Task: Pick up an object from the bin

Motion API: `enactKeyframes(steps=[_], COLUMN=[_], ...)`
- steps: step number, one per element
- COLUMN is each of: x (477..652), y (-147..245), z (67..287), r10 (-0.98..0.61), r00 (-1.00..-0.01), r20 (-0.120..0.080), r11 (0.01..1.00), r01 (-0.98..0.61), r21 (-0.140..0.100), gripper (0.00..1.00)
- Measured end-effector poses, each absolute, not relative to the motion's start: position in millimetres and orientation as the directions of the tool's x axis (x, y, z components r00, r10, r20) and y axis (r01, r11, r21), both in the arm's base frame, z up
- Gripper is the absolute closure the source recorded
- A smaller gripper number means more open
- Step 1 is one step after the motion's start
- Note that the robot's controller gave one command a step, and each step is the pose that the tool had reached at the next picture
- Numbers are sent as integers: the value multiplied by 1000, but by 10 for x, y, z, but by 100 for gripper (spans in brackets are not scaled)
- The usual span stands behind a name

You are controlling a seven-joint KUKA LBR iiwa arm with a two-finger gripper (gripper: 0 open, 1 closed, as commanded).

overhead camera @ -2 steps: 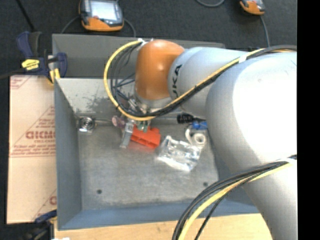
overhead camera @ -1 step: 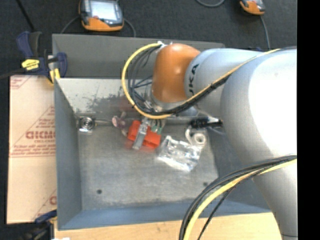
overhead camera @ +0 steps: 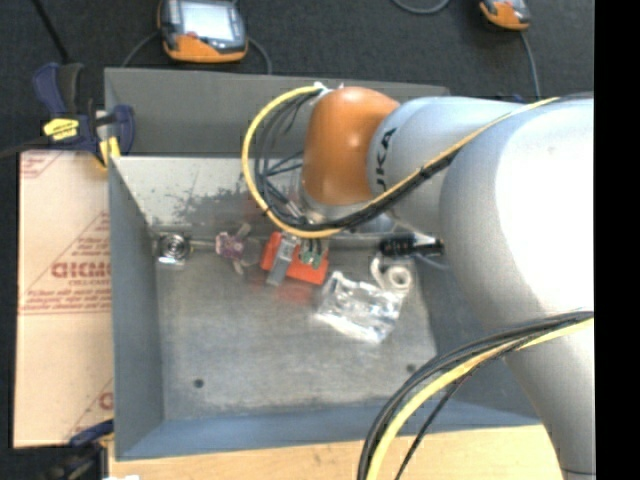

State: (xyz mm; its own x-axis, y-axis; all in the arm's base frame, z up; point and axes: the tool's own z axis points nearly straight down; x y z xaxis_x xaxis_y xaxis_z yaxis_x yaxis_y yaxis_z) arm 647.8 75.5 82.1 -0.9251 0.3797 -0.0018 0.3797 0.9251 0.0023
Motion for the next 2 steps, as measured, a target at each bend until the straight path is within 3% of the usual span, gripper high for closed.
enactKeyframes(steps=[1,2], x=[6561,6153], y=[739,882], z=[1770,3313], r10=[424,185], r00=[-906,-983], r20=[-10,-12], r11=[906,983], r01=[424,185], r21=[6,2], gripper=[100,100])
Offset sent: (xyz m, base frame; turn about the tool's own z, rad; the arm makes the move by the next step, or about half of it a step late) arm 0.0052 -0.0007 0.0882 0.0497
